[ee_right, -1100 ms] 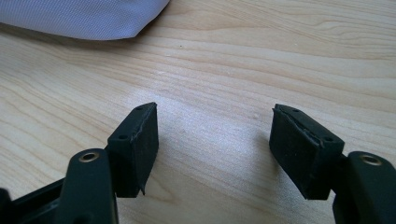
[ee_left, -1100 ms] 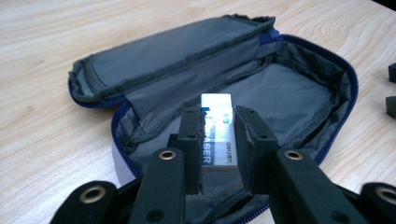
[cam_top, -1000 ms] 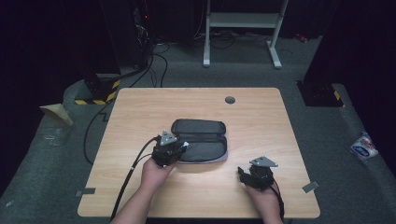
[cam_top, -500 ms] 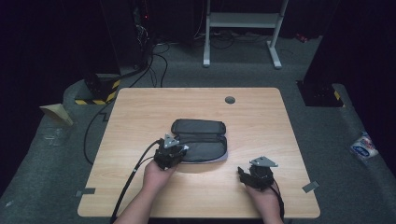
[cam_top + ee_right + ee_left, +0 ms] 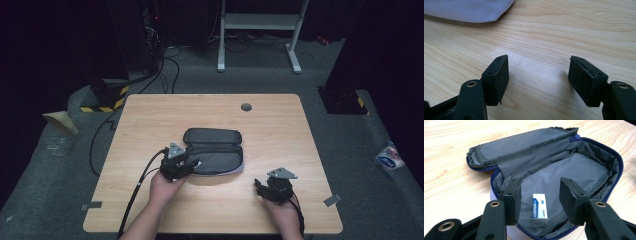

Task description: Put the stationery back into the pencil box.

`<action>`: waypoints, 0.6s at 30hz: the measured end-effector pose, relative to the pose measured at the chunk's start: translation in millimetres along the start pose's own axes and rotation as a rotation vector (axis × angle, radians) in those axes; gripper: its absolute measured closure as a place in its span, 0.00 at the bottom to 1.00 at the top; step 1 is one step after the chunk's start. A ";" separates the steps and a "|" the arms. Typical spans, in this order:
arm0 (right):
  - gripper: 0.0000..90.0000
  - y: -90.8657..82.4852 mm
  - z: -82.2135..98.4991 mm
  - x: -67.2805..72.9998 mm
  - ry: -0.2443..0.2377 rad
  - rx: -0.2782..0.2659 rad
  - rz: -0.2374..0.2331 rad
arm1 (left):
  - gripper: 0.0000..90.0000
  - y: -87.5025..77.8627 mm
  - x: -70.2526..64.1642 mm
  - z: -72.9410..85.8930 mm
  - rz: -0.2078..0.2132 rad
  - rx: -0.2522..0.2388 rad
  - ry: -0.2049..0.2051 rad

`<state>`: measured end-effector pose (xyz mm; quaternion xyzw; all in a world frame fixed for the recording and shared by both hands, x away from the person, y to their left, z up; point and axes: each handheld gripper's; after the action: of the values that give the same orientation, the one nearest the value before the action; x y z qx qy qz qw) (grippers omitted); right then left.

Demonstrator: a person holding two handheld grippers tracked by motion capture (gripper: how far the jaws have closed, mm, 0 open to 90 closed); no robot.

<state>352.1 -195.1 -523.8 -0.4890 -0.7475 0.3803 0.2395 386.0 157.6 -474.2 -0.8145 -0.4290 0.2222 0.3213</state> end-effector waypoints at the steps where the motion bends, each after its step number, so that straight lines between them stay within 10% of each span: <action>1: 0.37 0.0 0.0 0.0 0.000 0.000 0.000 | 0.57 -0.4 1.0 -0.2 0.001 -0.002 -0.001; 18: 0.37 0.0 0.0 0.1 0.002 -0.001 0.000 | 0.37 -15.1 14.8 2.4 0.033 -0.057 -0.029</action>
<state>352.0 -195.0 -523.8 -0.4893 -0.7476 0.3796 0.2400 384.0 177.3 -466.4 -0.8270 -0.4262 0.2269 0.2880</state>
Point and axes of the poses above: each handheld gripper's, and its own axes: y roughly forward along the jaws, z roughly out of its underside, x roughly to its left, and after that the axes turned 10 degrees about x, right-handed
